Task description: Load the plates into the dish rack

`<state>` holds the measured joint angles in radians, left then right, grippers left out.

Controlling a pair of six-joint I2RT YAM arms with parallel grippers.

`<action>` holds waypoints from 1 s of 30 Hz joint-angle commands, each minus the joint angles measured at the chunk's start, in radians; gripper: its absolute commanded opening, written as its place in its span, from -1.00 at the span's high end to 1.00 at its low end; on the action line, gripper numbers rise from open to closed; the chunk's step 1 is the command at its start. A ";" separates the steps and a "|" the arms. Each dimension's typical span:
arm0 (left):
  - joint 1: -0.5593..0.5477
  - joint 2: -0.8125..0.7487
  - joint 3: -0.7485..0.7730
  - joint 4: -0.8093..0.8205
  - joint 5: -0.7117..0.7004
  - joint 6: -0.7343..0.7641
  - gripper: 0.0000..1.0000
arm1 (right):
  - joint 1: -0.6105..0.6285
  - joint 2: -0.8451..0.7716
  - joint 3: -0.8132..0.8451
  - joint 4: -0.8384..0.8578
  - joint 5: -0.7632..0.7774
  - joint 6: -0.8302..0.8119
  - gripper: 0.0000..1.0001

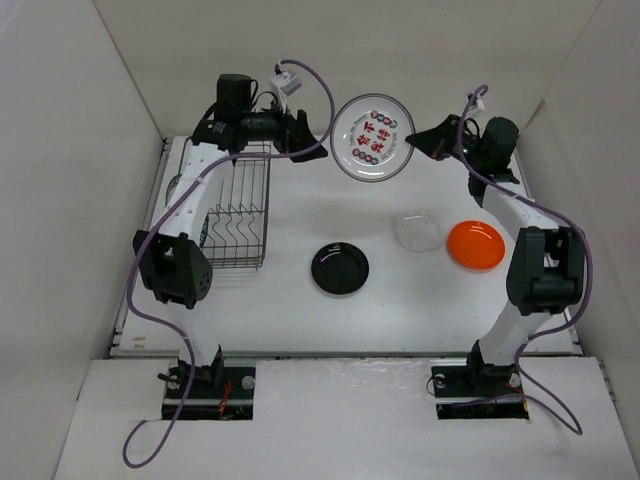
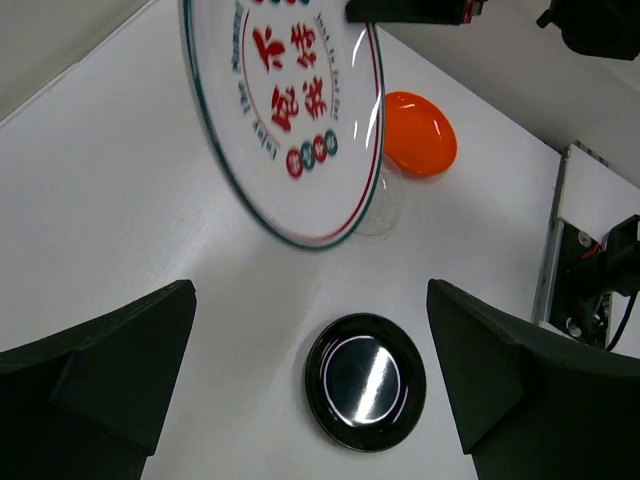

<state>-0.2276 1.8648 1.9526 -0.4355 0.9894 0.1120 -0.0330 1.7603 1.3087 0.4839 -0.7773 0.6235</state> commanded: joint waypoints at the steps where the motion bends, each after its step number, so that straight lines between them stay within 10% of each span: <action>1: -0.018 -0.009 0.020 0.119 0.055 -0.040 -1.00 | 0.031 -0.035 -0.006 0.133 -0.074 -0.010 1.00; 11: -0.029 0.082 0.054 0.083 0.034 -0.029 -0.62 | 0.116 -0.035 0.024 0.156 -0.120 -0.001 1.00; 14: -0.029 0.091 0.054 0.072 0.025 -0.017 -0.09 | 0.127 -0.035 0.035 0.165 -0.131 0.010 1.00; 16: -0.029 0.091 0.054 0.072 0.011 -0.017 0.71 | 0.137 -0.035 0.035 0.165 -0.131 0.010 1.00; 17: -0.018 0.082 0.054 0.072 0.002 -0.027 0.98 | 0.146 -0.035 0.035 0.165 -0.131 0.010 0.75; 19: -0.007 0.042 0.051 0.072 -0.020 -0.043 1.00 | 0.147 -0.035 0.035 0.165 -0.131 0.010 -0.99; 25: 0.123 -0.215 -0.164 0.193 -0.271 -0.124 1.00 | 0.136 -0.035 0.014 0.085 -0.034 -0.019 -1.00; 30: 0.146 -0.485 -0.362 0.158 -0.887 -0.006 1.00 | 0.177 -0.056 0.050 -0.181 0.218 -0.160 -1.00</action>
<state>-0.0769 1.5848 1.6424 -0.3534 0.4610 0.0525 0.1116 1.7554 1.3033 0.4381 -0.7246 0.5648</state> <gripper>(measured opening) 0.051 0.999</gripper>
